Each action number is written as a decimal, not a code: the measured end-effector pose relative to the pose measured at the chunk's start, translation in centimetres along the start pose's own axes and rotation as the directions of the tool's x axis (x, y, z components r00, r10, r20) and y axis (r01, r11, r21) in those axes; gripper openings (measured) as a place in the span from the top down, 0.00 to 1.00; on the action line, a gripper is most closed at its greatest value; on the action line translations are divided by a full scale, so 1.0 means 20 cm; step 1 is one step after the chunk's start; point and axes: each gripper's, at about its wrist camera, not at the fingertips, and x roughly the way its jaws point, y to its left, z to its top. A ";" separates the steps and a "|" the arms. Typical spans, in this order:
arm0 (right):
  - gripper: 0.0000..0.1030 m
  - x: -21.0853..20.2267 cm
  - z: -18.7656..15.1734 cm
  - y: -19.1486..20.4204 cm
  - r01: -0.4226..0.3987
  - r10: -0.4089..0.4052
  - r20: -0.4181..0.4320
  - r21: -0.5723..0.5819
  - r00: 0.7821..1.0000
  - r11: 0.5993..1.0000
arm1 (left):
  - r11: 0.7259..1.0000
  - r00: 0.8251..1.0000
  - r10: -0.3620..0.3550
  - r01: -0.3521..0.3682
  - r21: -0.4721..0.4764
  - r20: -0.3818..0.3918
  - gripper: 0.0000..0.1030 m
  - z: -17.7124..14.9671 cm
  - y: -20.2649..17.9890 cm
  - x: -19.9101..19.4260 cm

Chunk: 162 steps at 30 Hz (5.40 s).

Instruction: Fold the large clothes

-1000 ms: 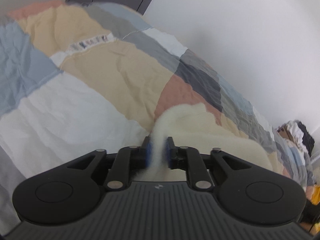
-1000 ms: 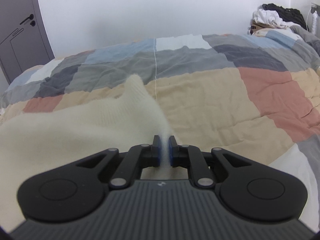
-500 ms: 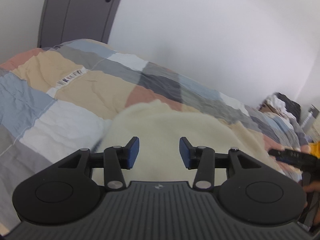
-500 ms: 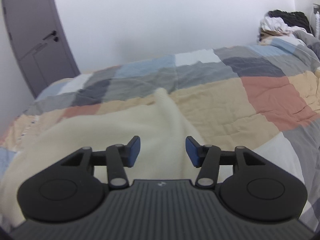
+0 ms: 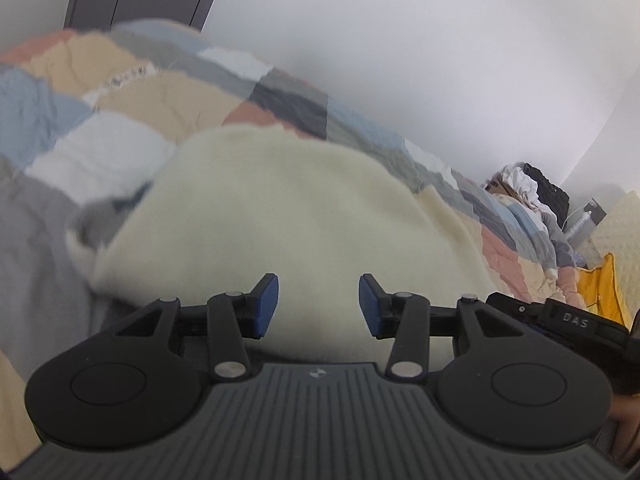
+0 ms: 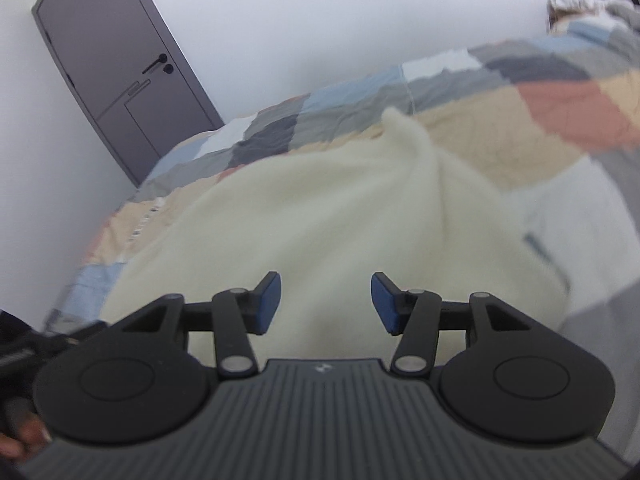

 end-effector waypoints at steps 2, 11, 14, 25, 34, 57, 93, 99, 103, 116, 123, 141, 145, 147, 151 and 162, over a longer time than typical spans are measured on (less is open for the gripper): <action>0.48 -0.02 -0.03 0.01 -0.025 0.025 -0.017 0.029 1.000 0.999 | 1.000 1.000 0.002 -0.003 -0.013 -0.011 0.49 -0.01 0.00 0.01; 0.13 0.04 -0.15 0.03 -0.153 0.170 -0.114 0.146 0.979 0.978 | 0.998 0.999 0.015 -0.017 -0.059 -0.041 0.46 -0.03 0.03 0.05; 0.09 0.12 -0.18 -0.01 -0.143 0.183 -0.164 0.228 0.969 0.963 | 0.997 0.999 0.016 -0.019 -0.072 -0.049 0.46 -0.03 0.04 0.07; 0.09 0.29 -0.27 -0.18 -0.122 0.228 -0.146 0.516 0.963 0.848 | 0.997 0.998 0.033 -0.036 -0.074 -0.047 0.42 -0.02 0.02 0.07; 0.06 0.23 -0.25 -0.22 -0.186 0.261 -0.064 0.541 0.963 0.820 | 0.976 0.987 -0.066 0.033 -0.217 -0.144 0.25 -0.06 0.10 0.12; 0.09 0.13 -0.31 -0.36 -0.083 0.130 -0.019 0.676 0.991 0.732 | 0.715 0.992 -0.085 -0.008 -0.700 -0.097 0.24 -0.10 0.55 0.31; 0.69 -0.31 0.03 0.00 -0.183 0.156 0.210 0.116 0.965 0.976 | 0.892 0.989 -0.045 0.104 -0.441 0.143 0.73 0.07 0.25 -0.29; 0.69 -0.45 0.09 0.07 -0.213 0.191 0.201 0.091 0.961 0.973 | 0.916 0.987 -0.046 0.103 -0.387 0.154 0.73 0.13 0.16 -0.49; 0.69 -0.55 0.06 0.06 -0.267 0.234 0.263 0.096 0.936 0.959 | 0.911 0.982 -0.073 0.137 -0.390 0.174 0.72 0.08 0.15 -0.63; 0.68 -0.48 -0.01 -0.02 -0.229 0.154 0.279 0.259 0.948 0.939 | 0.910 0.988 -0.087 0.130 -0.394 0.124 0.66 0.13 0.19 -0.49; 0.64 -0.33 0.09 -0.07 -0.215 0.130 0.242 0.371 0.962 0.903 | 0.918 0.989 -0.101 0.135 -0.374 0.109 0.59 0.31 0.19 -0.27; 0.64 0.12 0.34 -0.17 -0.074 0.051 0.069 0.409 0.996 0.909 | 0.921 0.988 -0.082 0.127 -0.369 0.134 0.33 0.52 0.28 0.22; 0.61 0.23 0.32 -0.23 -0.100 0.070 0.086 0.419 0.994 0.903 | 0.918 0.986 -0.078 0.128 -0.376 0.145 0.33 0.46 0.34 0.34; 0.61 0.29 0.29 -0.24 -0.098 0.067 0.091 0.387 0.994 0.917 | 0.911 0.991 -0.073 0.111 -0.397 0.108 0.32 0.43 0.38 0.41; 0.61 0.40 0.29 -0.23 -0.040 0.024 0.057 0.307 0.998 0.951 | 0.911 0.995 -0.061 0.085 -0.403 0.073 0.33 0.43 0.42 0.51; 0.50 0.38 0.29 -0.22 -0.016 -0.002 0.068 0.259 0.998 0.966 | 0.933 0.995 -0.036 0.068 -0.352 0.097 0.21 0.41 0.35 0.37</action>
